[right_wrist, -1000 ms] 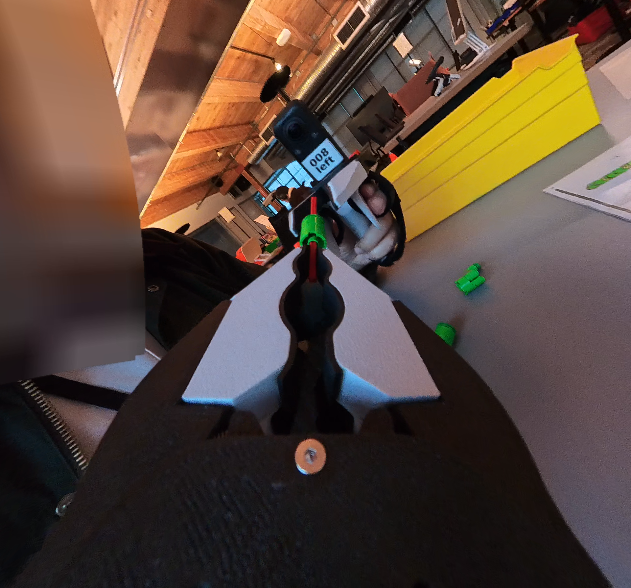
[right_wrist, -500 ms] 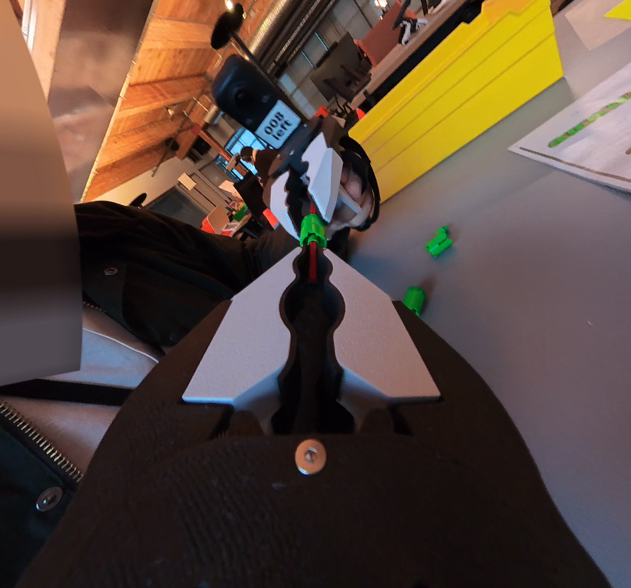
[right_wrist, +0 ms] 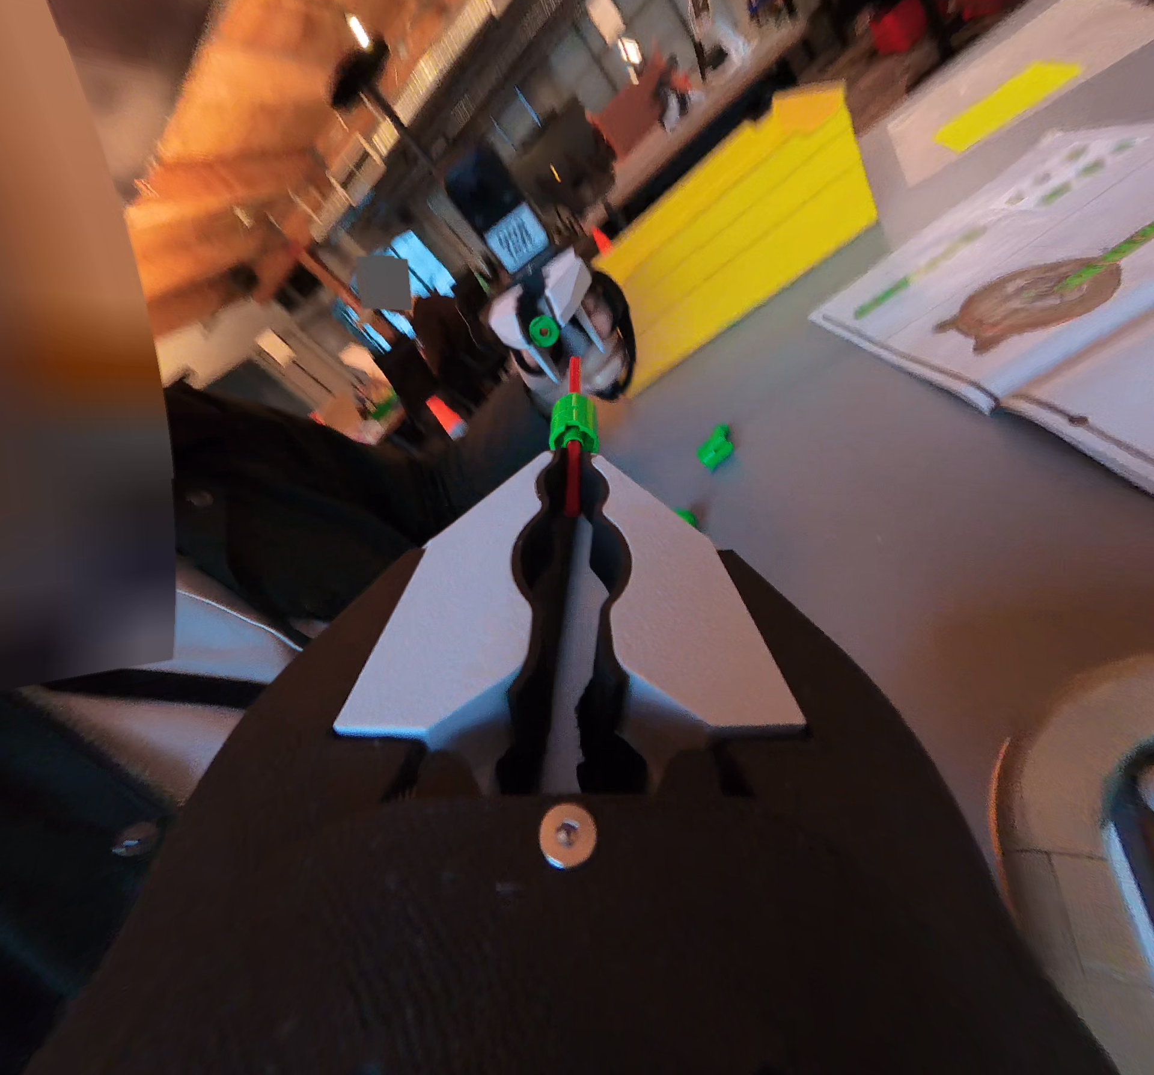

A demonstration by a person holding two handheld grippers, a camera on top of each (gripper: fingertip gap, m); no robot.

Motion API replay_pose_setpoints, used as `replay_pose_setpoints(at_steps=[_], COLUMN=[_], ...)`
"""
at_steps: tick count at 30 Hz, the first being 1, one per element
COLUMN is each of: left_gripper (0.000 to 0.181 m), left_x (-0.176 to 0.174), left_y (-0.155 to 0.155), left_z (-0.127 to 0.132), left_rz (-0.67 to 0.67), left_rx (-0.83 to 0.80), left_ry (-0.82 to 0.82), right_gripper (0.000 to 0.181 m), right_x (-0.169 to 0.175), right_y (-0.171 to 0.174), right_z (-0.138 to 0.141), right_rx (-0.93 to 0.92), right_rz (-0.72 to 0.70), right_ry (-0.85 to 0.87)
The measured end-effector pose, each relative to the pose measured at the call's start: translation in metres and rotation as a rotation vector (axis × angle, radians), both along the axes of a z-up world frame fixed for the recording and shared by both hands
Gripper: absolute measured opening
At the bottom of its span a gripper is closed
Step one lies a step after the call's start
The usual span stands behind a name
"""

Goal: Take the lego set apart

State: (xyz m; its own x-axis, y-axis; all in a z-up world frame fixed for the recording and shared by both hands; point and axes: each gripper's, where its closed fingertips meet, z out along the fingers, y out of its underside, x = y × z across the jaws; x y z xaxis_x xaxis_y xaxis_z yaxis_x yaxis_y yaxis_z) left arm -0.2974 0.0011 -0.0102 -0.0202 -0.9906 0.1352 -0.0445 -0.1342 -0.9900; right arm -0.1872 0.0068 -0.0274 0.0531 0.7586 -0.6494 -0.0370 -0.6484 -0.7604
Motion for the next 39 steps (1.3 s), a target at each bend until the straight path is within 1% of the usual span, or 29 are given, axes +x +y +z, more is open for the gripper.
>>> replay_pose_setpoints(at_steps=[3,4,8,9,11,13,14,15,19,22,25,27,30,33,35,37,39], left_gripper=[0.014,0.014,0.015,0.020,0.045,0.062,0.066,0.065,0.053,0.041,0.016,0.015,0.015,0.017,0.015,0.016,0.015], left_x=[0.014,0.017,0.022,0.023,0.026,0.026,0.026,0.027,0.049,0.062,0.066,0.066,0.065,0.062,0.061,0.060,0.058], left_y=[0.004,0.003,0.012,0.013,0.017,0.021,0.025,0.024,-0.004,-0.016,-0.023,-0.022,-0.023,-0.025,-0.027,-0.030,-0.033], left_z=[-0.045,-0.056,-0.093,-0.100,-0.107,-0.108,-0.105,-0.099,-0.069,-0.068,-0.074,-0.077,-0.077,-0.075,-0.068,-0.061,-0.058], left_rz=[-0.001,-0.003,0.067,0.073,0.100,0.129,0.149,0.152,0.049,0.012,-0.024,-0.022,-0.037,-0.059,-0.086,-0.135,-0.188], left_rx=[-0.042,-0.034,0.010,0.007,0.001,0.005,0.020,0.040,0.068,0.123,0.143,0.132,0.093,0.028,-0.057,-0.188,-0.318], left_ry=[0.228,0.280,0.466,0.497,0.531,0.540,0.534,0.507,0.350,0.361,0.384,0.396,0.395,0.376,0.331,0.285,0.256], right_gripper=[0.002,0.002,0.003,0.003,0.003,0.002,0.002,0.002,0.002,0.002,0.002,0.002,0.002,0.002,0.003,0.003,0.003], right_x=[-0.010,-0.012,-0.016,-0.018,-0.021,-0.023,-0.024,-0.025,-0.038,-0.047,-0.053,-0.053,-0.052,-0.050,-0.051,-0.052,-0.054], right_y=[0.001,0.002,0.003,0.002,0.001,-0.001,0.000,-0.001,-0.011,-0.018,-0.025,-0.025,-0.025,-0.025,-0.028,-0.030,-0.033], right_z=[-0.023,-0.027,-0.042,-0.044,-0.046,-0.049,-0.050,-0.051,-0.046,-0.049,-0.046,-0.048,-0.048,-0.046,-0.045,-0.042,-0.040], right_rx=[0.002,-0.003,0.001,0.004,0.006,0.013,0.023,0.034,0.054,0.086,0.107,0.126,0.171,0.291,0.397,0.503,0.558], right_rz=[-0.004,-0.009,-0.019,-0.013,-0.007,0.000,-0.004,-0.002,0.044,0.076,0.105,0.101,0.102,0.089,0.090,0.083,0.085], right_ry=[-0.115,-0.132,-0.209,-0.217,-0.226,-0.243,-0.253,-0.257,-0.226,-0.249,-0.233,-0.245,-0.257,-0.280,-0.299,-0.313,-0.321])
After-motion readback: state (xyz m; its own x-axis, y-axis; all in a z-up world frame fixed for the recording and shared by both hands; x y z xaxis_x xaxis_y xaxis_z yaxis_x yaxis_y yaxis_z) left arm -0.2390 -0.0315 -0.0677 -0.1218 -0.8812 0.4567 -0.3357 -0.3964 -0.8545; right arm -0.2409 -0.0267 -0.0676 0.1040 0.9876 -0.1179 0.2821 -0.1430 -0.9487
